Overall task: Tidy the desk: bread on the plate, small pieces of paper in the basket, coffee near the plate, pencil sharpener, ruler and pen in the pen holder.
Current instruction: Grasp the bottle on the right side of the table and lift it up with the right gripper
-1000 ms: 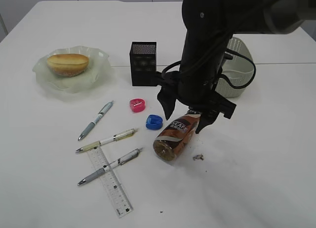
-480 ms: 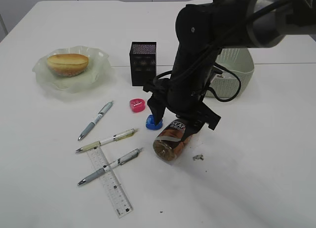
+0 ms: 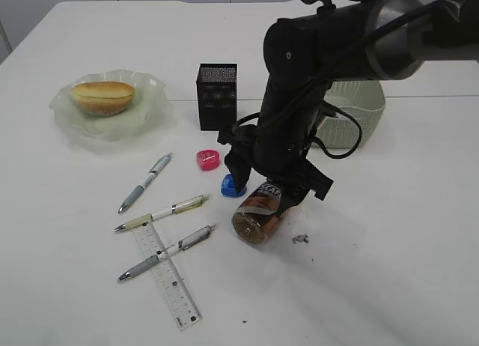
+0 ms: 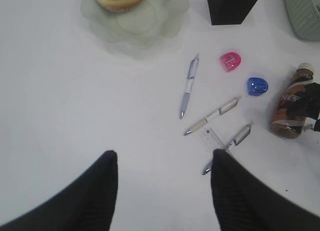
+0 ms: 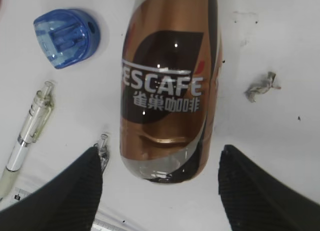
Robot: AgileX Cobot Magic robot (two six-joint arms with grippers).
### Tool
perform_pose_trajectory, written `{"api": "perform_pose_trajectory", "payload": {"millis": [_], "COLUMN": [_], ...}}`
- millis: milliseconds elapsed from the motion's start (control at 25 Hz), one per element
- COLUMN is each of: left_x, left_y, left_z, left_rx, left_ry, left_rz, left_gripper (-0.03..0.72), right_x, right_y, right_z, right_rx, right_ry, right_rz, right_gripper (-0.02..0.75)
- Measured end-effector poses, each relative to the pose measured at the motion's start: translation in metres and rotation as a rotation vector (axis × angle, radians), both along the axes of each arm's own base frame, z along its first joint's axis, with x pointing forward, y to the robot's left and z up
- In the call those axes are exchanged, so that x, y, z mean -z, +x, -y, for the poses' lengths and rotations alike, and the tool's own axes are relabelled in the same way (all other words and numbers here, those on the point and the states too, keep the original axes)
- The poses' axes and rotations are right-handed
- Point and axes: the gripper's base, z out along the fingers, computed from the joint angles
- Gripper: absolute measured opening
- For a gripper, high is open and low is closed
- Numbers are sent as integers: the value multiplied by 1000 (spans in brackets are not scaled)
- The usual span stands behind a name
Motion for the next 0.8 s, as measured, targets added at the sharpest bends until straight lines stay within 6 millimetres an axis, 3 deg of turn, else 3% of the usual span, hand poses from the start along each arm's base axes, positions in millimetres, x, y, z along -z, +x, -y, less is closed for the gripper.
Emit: {"api": "perform_pose_trajectory", "payload": {"millis": [800], "left_x": [0], "left_y": [0], "left_z": [0], "left_rx": [-1], "left_ry": [2], "left_rz": [0], "left_gripper": [433], "right_x": [9], "right_y": [7], "right_z": [0], "right_rx": [32], "right_ry": [-19], "right_rz": [37], "right_gripper": [532]}}
